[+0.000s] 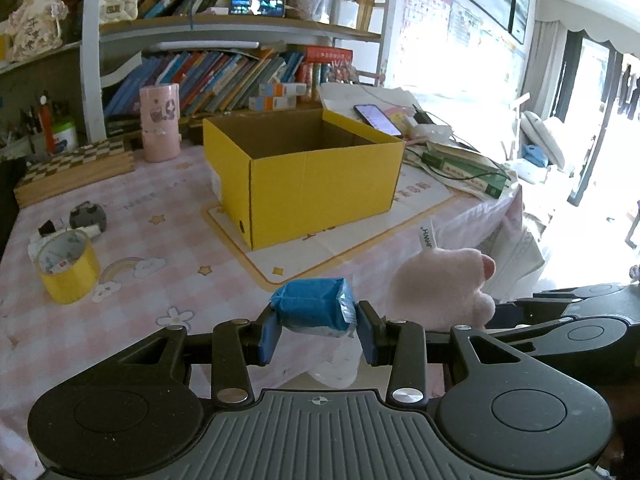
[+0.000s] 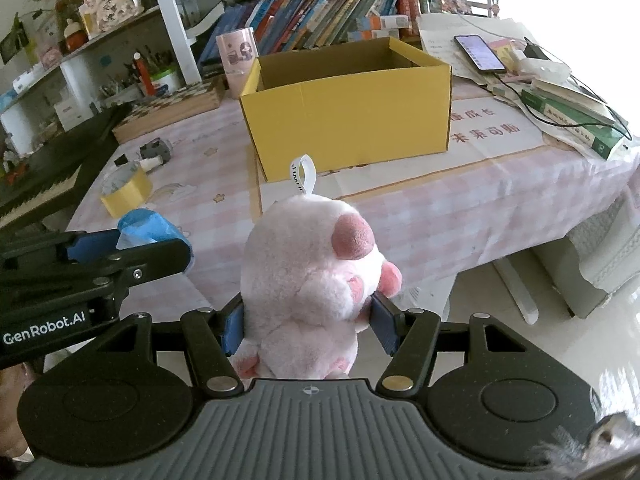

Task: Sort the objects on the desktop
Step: 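Lift and carry the blue item and pink pig toward the yellow box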

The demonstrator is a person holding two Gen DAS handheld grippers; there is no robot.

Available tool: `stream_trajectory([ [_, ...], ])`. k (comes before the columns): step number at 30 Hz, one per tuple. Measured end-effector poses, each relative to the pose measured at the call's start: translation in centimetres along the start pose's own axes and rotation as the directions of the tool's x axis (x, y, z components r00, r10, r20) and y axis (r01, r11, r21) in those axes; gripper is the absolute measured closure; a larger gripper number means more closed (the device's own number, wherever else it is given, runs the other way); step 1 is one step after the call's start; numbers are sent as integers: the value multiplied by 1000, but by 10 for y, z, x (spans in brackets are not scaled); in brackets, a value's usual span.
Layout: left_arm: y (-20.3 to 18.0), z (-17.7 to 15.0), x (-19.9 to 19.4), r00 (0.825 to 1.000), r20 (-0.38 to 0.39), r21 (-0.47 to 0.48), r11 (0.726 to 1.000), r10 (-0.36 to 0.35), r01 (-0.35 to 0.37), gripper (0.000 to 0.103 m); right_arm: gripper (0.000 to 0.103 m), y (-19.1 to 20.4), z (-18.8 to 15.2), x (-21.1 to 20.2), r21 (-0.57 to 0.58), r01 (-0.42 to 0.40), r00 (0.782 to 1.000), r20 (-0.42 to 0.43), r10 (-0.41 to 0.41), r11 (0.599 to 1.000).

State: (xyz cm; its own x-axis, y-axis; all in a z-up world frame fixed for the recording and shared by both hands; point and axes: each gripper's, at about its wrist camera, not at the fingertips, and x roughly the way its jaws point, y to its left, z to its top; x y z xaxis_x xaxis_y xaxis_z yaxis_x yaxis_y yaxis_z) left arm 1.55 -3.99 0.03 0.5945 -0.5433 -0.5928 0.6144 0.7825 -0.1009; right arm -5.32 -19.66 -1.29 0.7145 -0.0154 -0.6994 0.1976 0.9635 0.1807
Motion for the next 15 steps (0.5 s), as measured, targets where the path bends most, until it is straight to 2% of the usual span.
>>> stream_trajectory([
  [15, -16, 2, 16, 998, -31, 4, 998, -59, 59, 64, 43, -19, -3, -1, 25, 52, 997, -53, -50, 998],
])
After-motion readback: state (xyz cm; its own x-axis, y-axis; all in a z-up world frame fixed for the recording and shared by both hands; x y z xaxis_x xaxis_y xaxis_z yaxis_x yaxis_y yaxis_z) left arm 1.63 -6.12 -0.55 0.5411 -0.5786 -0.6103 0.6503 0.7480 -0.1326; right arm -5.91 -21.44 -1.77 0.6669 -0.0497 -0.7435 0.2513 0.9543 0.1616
